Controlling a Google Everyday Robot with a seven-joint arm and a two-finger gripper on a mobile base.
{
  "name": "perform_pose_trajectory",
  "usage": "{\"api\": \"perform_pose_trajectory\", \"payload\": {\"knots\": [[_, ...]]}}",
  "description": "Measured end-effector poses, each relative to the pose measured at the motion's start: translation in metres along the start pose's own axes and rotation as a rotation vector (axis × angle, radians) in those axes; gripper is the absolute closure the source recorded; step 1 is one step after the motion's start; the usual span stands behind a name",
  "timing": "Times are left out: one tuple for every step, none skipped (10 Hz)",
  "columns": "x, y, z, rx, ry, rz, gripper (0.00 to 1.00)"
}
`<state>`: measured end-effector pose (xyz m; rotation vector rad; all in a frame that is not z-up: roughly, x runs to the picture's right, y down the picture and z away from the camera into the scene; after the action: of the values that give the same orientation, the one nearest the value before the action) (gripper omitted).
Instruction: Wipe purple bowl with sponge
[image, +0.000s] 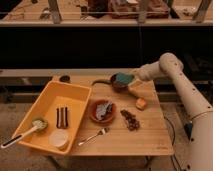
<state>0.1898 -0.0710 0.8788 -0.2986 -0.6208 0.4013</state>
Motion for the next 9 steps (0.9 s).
{"api": "perform_pose_trajectory", "payload": {"knots": [[0.007, -0.009, -0.002, 0.035, 0.011, 0.081, 1.0], [0.012, -0.017, -0.001, 0.063, 0.025, 0.159, 1.0], [0.015, -0.03, 0.005, 0.095, 0.043, 0.239, 1.0], [0.014, -0.035, 0.01, 0.096, 0.054, 0.254, 1.0], [0.014, -0.039, 0.013, 0.094, 0.065, 0.26, 1.0], [0.011, -0.043, 0.022, 0.083, 0.081, 0.27, 1.0], [0.01, -0.044, 0.029, 0.076, 0.087, 0.274, 1.0], [0.01, -0.046, 0.035, 0.069, 0.092, 0.277, 1.0], [0.012, -0.05, 0.043, 0.062, 0.098, 0.285, 1.0]]}}
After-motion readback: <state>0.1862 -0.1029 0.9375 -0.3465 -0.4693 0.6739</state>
